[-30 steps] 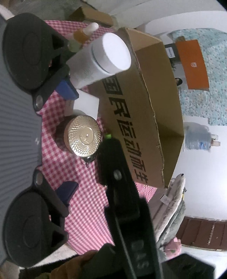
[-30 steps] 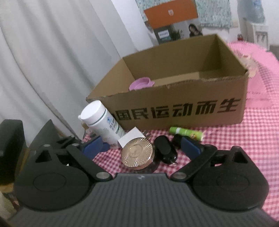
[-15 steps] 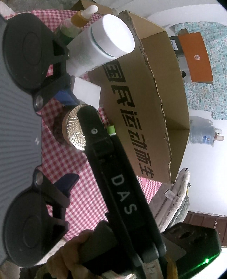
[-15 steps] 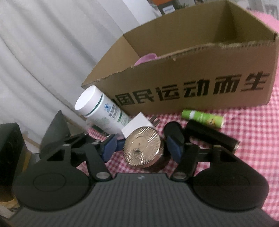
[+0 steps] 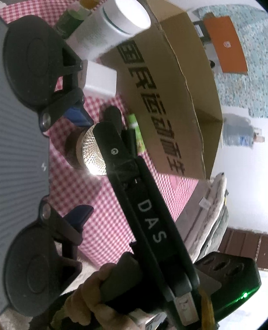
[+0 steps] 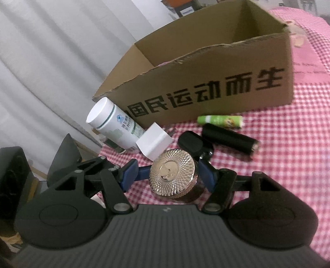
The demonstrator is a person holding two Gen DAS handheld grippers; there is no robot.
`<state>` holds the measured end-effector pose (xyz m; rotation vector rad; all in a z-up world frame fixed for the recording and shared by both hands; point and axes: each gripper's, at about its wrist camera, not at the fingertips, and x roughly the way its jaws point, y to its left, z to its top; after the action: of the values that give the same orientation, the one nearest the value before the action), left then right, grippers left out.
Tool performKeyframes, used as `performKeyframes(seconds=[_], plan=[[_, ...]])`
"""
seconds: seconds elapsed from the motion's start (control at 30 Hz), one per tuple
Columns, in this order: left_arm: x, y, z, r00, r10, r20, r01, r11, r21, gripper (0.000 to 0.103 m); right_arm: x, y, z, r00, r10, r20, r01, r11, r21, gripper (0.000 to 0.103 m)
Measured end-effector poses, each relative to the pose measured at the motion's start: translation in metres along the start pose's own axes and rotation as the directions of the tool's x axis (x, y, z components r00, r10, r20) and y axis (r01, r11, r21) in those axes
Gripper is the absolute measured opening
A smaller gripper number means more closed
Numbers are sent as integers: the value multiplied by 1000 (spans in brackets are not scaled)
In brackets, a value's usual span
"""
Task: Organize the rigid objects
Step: 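Close the right gripper on the gold-lidded jar's sides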
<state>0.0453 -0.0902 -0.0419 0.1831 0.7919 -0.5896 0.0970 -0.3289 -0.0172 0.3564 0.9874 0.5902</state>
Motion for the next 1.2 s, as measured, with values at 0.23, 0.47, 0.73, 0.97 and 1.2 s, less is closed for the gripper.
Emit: performKeyframes(seconds=[0.23,0.47,0.73,0.97,1.2], plan=[[3,-7,-1,1000,11,-6,-11,1000,21,74,-12,-9,-8,1000,3,23,-4,1000,21,65],[12,-5,4,997,82,-6,-81,996,43,74,-13,-15,-6,999,11,41,-13,999,31,64],[26,-1,5,995,80,-52,-80,997,14,61,-10,-20,-5,999,23,46,-24,999,40,57],[27,-5,6,994,97,-54,-98,995,-9,56,-9,-18,-6,999,5,44,-6,1000,20,46],[21,-14,2,994,93,-62,-94,996,-12,56,-15,-18,-14,999,-3,34,2,1000,24,45]])
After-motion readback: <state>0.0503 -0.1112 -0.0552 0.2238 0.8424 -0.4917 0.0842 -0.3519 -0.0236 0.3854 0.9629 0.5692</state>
